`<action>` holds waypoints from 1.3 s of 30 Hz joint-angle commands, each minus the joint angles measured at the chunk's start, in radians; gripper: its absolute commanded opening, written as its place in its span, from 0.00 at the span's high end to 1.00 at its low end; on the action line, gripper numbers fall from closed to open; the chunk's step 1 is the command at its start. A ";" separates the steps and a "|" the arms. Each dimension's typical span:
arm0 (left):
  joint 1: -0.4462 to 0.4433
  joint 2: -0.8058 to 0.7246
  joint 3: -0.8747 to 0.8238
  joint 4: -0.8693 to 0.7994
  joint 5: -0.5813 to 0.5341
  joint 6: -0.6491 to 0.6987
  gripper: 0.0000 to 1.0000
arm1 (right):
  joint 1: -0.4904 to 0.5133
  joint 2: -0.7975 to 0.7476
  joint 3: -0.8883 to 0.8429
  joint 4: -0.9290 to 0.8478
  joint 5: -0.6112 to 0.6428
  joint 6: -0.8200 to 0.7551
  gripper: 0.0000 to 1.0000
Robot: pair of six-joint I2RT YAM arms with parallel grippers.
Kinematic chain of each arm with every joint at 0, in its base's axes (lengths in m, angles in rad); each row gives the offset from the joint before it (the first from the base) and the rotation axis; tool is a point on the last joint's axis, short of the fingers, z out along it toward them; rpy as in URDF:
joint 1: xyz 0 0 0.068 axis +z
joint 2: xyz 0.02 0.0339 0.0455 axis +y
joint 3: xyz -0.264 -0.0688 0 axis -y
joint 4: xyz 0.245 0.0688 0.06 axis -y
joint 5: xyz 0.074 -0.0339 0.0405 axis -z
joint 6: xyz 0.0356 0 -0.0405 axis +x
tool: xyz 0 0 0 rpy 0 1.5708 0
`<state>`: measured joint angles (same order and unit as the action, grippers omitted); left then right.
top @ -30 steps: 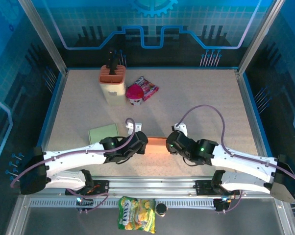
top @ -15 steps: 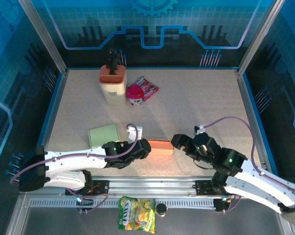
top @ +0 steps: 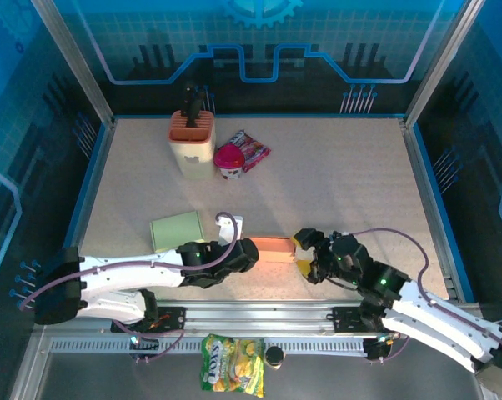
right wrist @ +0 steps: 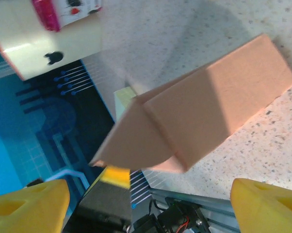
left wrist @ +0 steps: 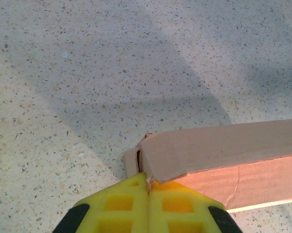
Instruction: Fold the paper box
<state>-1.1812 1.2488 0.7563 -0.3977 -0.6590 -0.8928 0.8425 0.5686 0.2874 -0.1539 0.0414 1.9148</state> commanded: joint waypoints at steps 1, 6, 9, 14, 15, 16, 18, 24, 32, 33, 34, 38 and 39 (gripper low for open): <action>-0.009 0.022 0.009 -0.014 -0.019 -0.019 1.00 | -0.030 0.068 -0.023 0.192 -0.078 0.071 0.14; -0.010 0.039 0.020 -0.016 -0.015 -0.014 1.00 | -0.047 0.122 -0.007 0.264 -0.099 0.029 0.17; -0.010 0.043 0.023 -0.013 -0.016 -0.014 1.00 | -0.048 0.108 0.004 0.237 -0.095 0.016 0.20; -0.011 0.043 0.022 -0.007 -0.016 -0.014 1.00 | -0.073 0.079 -0.029 0.208 -0.088 0.017 0.24; -0.012 0.043 0.023 -0.007 -0.017 -0.014 1.00 | -0.084 0.078 -0.039 0.211 -0.093 0.017 0.25; -0.012 0.043 0.023 -0.008 -0.017 -0.013 1.00 | -0.097 0.080 -0.049 0.220 -0.101 0.015 0.26; -0.014 0.040 0.023 -0.009 -0.016 -0.010 1.00 | -0.124 0.091 -0.060 0.244 -0.125 0.009 0.27; -0.015 0.025 0.018 -0.010 -0.018 -0.008 1.00 | -0.154 0.145 -0.059 0.296 -0.173 -0.008 0.32; -0.015 0.004 0.021 -0.017 -0.007 -0.003 0.95 | -0.156 0.162 -0.083 0.302 -0.166 -0.016 0.44; -0.015 -0.003 0.023 -0.019 -0.002 -0.003 0.90 | -0.156 0.162 -0.084 0.299 -0.163 -0.019 0.45; -0.015 -0.013 0.023 -0.022 0.008 -0.003 0.85 | -0.158 0.164 -0.089 0.298 -0.160 -0.023 0.46; -0.016 -0.065 0.025 -0.030 0.057 -0.017 0.70 | -0.163 0.173 -0.100 0.300 -0.160 -0.032 0.48; -0.016 -0.088 0.020 -0.026 0.070 -0.024 0.67 | -0.163 0.177 -0.100 0.300 -0.159 -0.035 0.48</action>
<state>-1.1900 1.2232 0.7624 -0.4095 -0.6296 -0.8955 0.6930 0.7364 0.2089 0.1513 -0.1150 1.9022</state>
